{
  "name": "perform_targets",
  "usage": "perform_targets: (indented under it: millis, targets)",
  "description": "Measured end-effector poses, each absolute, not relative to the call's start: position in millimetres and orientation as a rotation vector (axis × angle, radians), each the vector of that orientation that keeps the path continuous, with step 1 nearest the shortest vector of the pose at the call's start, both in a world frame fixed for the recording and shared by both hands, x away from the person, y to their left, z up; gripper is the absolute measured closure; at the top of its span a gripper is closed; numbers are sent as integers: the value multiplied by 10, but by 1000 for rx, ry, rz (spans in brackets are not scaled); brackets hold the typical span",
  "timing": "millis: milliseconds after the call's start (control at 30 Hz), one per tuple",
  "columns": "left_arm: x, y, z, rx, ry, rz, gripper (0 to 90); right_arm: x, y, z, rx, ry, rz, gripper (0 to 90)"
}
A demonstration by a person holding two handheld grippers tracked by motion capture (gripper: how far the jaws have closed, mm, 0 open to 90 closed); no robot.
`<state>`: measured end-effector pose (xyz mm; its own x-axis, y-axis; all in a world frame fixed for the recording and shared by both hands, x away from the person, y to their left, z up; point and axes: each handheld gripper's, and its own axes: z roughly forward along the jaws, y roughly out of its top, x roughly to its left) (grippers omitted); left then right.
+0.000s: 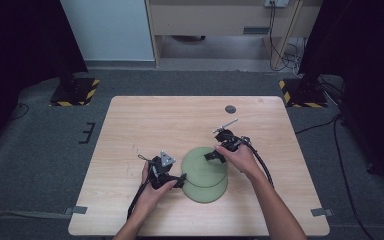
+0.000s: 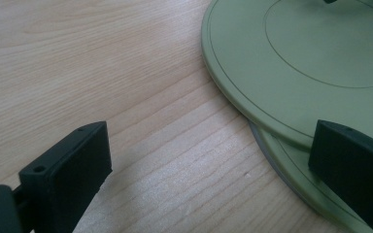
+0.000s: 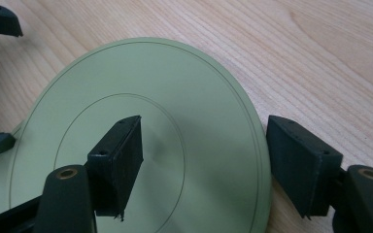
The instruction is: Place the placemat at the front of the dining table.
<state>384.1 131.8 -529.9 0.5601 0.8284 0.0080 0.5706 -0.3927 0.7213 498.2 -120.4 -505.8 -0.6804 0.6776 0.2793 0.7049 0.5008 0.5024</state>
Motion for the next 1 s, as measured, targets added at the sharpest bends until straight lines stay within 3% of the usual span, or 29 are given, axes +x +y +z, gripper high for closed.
perform_targets:
  millis: [267,1000]
  targets:
    - [3851,1313,-5296,2116,1125,486,1,4953,-1235,-4973,-1238,-2678,-956,328]
    - [3877,1298,-5292,2106,1157,477,0,4946,-1346,-4879,-1244,-2732,-998,627]
